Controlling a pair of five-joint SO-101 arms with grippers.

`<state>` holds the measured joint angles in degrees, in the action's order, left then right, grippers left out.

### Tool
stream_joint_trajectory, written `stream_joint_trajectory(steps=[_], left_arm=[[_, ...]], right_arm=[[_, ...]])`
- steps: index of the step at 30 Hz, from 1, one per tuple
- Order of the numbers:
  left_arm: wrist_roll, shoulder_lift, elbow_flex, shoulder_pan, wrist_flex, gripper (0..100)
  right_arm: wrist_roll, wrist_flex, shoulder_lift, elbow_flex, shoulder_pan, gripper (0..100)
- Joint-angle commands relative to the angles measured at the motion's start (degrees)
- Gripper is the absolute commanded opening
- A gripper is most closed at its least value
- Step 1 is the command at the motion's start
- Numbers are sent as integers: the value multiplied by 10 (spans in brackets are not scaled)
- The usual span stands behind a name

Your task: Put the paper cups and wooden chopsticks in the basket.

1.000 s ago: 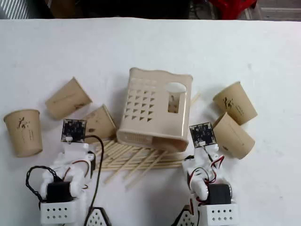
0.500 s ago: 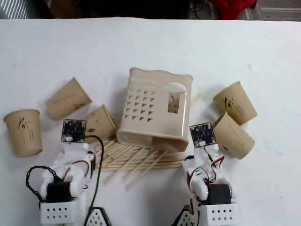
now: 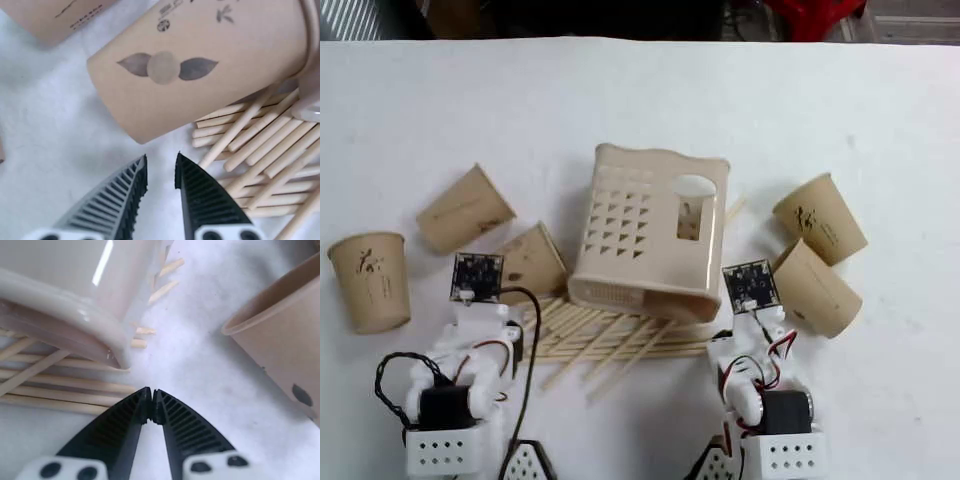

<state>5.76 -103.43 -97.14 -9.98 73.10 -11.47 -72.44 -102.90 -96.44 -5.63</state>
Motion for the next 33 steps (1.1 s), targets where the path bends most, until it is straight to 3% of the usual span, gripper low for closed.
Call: stream_joint_trajectory(steps=[1,3,6,11,13,18,26,33], left_arm=[[4,-3,1,3,4,110],[4,-3,1,3,4,110],[4,-3,1,3,4,110],[4,-3,1,3,4,110],[4,-3,1,3,4,110],[4,-3,1,3,4,110],[4,-3,1,3,4,110],[4,-3,1,3,4,110]], right_arm=[[2,-1,-2,-4,-48,18],[2,-1,-3,-1,-51,18],[-18,6,-3,0,8,18],[-236,56,-4,14,182,18],[-282,86,-4,27,244,18],[-251,138,-3,114,300,18],[-207,122,47,354,243,18],[-141,94,369,564,131,39]])
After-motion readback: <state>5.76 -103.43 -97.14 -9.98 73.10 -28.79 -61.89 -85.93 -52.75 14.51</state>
